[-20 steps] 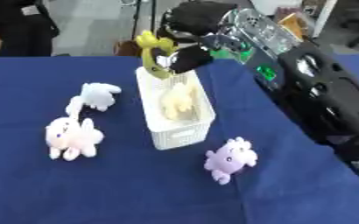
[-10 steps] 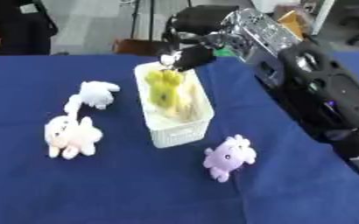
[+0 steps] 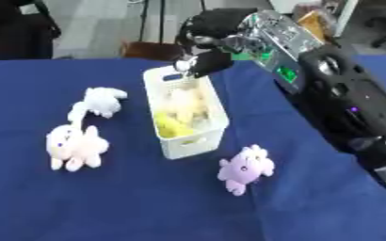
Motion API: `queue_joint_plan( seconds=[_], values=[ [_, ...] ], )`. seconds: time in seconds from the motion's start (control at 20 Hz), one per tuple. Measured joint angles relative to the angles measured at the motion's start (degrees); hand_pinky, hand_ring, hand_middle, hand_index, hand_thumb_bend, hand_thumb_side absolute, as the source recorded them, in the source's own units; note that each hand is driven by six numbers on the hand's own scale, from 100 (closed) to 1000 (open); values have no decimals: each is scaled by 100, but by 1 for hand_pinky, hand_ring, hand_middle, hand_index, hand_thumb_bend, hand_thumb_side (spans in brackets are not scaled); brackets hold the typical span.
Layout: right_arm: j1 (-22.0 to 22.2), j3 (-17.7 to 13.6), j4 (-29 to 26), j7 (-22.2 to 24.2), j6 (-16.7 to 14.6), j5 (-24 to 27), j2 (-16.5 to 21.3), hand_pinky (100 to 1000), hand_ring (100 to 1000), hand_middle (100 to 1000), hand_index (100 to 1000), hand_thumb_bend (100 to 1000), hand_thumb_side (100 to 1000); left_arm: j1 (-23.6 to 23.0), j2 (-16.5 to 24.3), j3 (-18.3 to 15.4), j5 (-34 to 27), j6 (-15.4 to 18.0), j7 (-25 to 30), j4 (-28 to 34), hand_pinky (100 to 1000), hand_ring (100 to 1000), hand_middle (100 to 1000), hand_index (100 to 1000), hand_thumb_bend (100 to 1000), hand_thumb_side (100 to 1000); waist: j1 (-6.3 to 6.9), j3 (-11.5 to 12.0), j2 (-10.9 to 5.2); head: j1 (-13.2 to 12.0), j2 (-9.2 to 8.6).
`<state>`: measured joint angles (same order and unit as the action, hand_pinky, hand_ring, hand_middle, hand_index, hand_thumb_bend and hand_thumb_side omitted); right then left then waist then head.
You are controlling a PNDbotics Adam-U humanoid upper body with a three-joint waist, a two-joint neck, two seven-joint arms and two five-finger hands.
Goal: Pick up objects on the table and place them in the box.
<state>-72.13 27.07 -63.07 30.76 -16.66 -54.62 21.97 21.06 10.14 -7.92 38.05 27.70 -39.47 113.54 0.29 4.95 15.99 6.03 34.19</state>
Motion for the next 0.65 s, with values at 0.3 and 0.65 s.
queue_joint_plan(
  seconds=[0.3,0.65],
  values=[
    [8,-246,-414,-304,95,55,60,769,702,620,769,100,1000,0,0,0,-2,0,2,0,557,557,665,731,100,606,29,-1,0,-20,0],
    [544,-997,-2894,-1250,843,705,712,757,683,618,764,100,1000,2,0,-4,6,-20,-21,0,557,557,665,731,100,606,45,-94,0,-206,-6]
  ],
)
